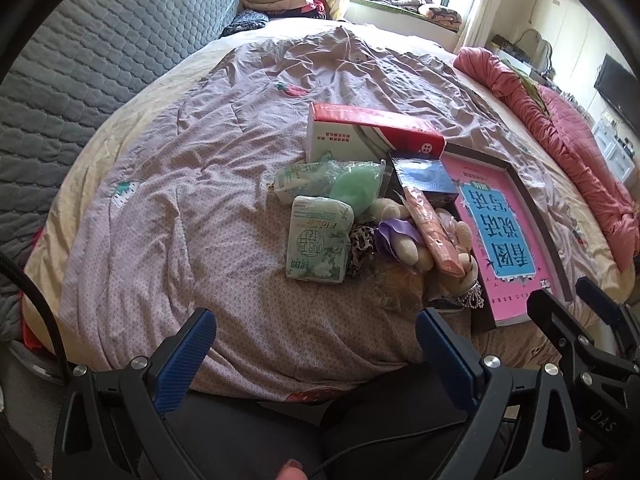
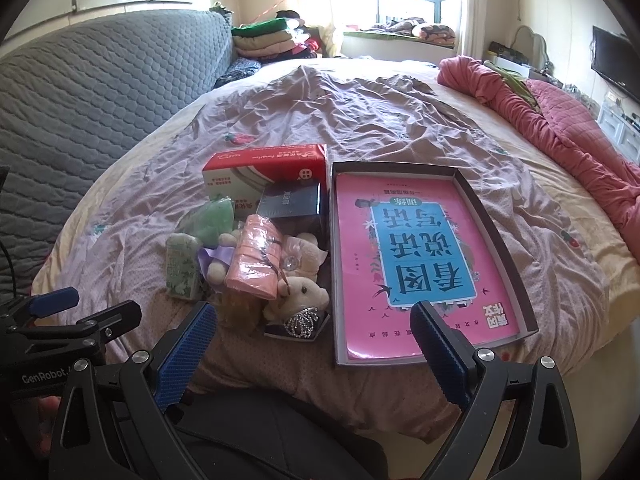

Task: Organize soft objects
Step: 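Move both tools toward the pile of soft items on the bed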

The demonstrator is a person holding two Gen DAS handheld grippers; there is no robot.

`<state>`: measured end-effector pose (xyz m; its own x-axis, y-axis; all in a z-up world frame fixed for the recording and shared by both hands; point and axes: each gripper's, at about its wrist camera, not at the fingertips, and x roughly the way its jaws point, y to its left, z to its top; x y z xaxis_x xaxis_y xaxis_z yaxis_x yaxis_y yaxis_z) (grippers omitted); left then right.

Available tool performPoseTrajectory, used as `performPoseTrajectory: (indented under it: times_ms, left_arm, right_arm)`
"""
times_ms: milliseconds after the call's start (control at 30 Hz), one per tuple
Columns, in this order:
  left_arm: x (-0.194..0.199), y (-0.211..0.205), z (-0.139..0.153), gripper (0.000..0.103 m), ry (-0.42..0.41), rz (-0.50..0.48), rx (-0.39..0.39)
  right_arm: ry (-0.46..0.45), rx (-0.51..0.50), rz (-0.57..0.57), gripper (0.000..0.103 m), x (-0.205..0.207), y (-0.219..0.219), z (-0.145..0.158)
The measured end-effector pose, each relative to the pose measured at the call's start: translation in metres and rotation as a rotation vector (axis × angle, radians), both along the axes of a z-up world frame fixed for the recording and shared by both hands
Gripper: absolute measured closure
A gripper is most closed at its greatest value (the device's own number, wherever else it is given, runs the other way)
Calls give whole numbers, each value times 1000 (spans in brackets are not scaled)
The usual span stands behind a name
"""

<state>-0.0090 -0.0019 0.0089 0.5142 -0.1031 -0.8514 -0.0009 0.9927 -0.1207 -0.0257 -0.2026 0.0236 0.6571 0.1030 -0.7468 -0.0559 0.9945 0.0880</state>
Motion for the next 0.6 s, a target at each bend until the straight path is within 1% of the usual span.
performPoseTrajectory:
  times_ms: [200,300,600]
  left_arm:
    - [6,9,-10,2,22,19,-12]
    - [11,17,-16,2,34,39,-37]
    - [45,33,-33,2,61,92,-57]
  right_arm:
    - [13,9,1,6,5,1,-3]
    - [12,9,9,6,11,3,-5]
    - [23,13,20,5,35,7,-15]
